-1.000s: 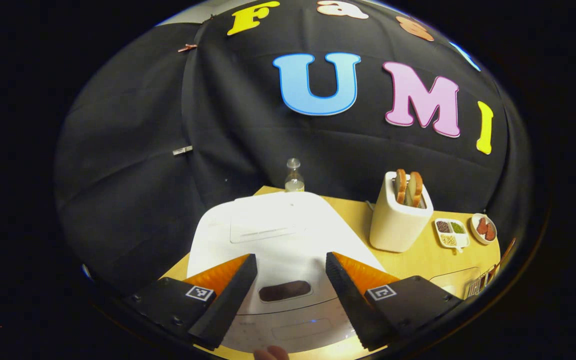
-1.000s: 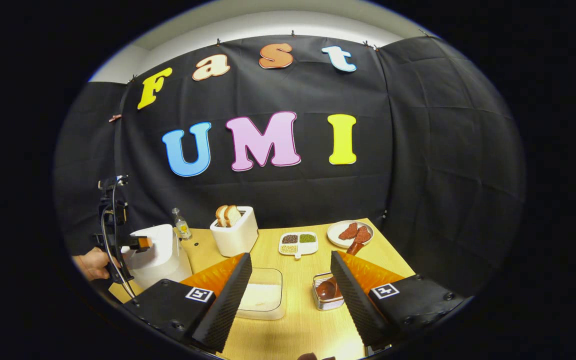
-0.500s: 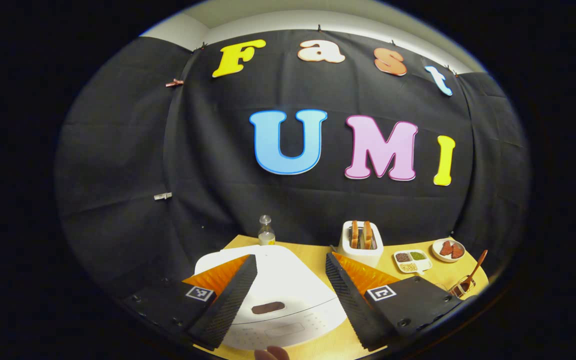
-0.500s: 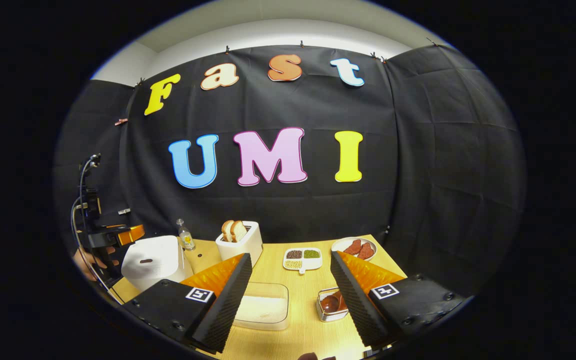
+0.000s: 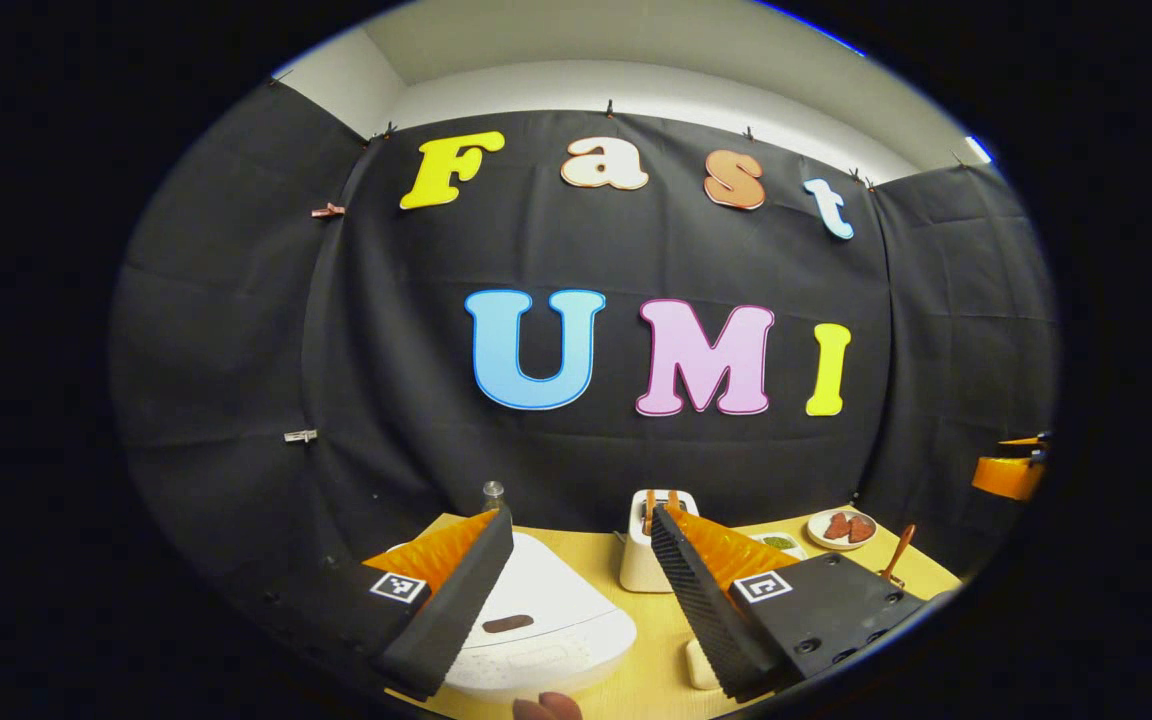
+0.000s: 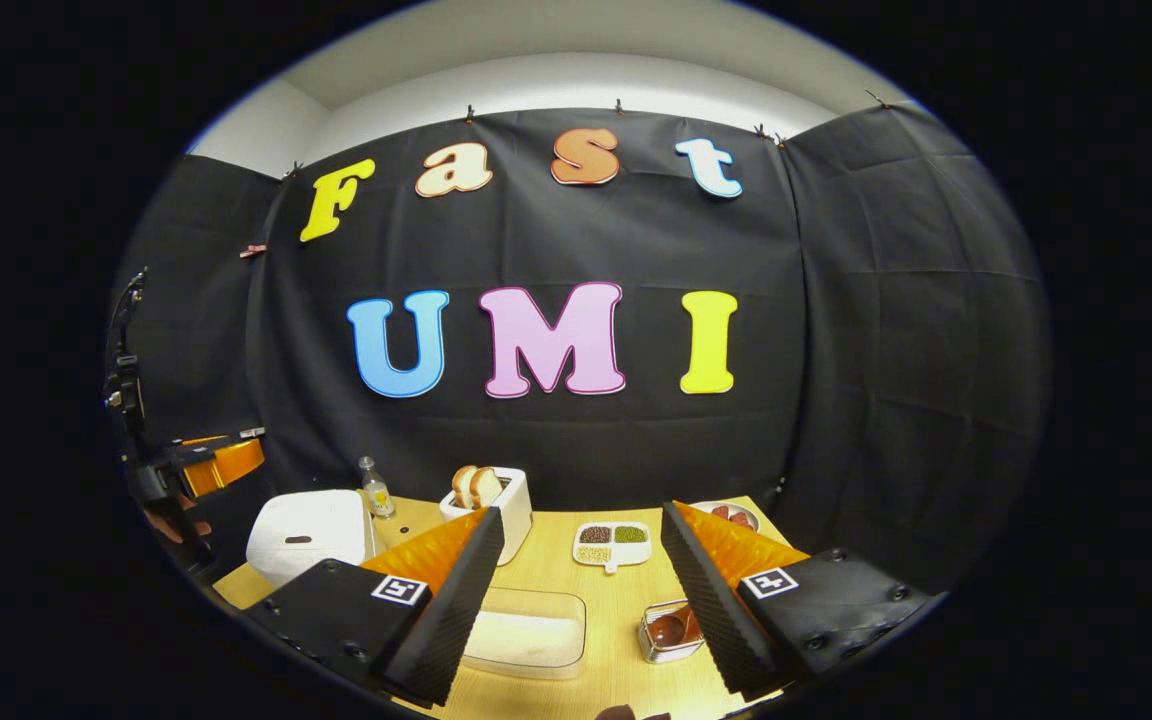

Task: Close the left gripper, press the button to open the rice cooker; take a wooden spoon from the chopstick holder with the right hand, scoop a spoonful of rice and pour it into the rice cooker, then put the wooden spoon back into the chopstick holder.

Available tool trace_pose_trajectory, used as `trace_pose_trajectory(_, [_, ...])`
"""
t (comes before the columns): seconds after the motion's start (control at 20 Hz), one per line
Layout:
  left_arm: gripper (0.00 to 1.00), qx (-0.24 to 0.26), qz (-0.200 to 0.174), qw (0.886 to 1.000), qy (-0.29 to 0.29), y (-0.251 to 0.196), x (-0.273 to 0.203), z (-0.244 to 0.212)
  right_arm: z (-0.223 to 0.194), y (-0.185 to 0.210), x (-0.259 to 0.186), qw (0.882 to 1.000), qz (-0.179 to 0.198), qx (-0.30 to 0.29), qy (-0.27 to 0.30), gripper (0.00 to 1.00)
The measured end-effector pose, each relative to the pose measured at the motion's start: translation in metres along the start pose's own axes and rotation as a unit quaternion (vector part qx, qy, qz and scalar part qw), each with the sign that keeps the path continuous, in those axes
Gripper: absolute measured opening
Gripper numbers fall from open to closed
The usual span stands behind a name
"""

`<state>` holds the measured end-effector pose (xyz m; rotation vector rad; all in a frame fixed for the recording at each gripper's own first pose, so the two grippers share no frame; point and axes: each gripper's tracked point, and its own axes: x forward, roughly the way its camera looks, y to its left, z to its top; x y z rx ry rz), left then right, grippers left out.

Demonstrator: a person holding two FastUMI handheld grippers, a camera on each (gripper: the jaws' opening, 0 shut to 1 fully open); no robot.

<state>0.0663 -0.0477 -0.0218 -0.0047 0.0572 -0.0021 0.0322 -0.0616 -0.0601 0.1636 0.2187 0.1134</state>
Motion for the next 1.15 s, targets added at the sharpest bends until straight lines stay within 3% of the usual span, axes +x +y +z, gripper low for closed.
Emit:
trace_pose_trajectory(0.55, [0.95, -0.009, -0.01, 1.0, -0.015, 0.007, -0.05, 0.001, 0.017, 0.013, -0.002, 1.0, 0.001, -0.015, -0.026, 0.98])
trace_pose_trajectory(1.15, [0.95, -0.002, -0.011, 1.0, -0.009, 0.012, -0.051, -0.002, 0.012, 0.02, -0.004, 1.0, 0.01, -0.014, -0.013, 0.98])
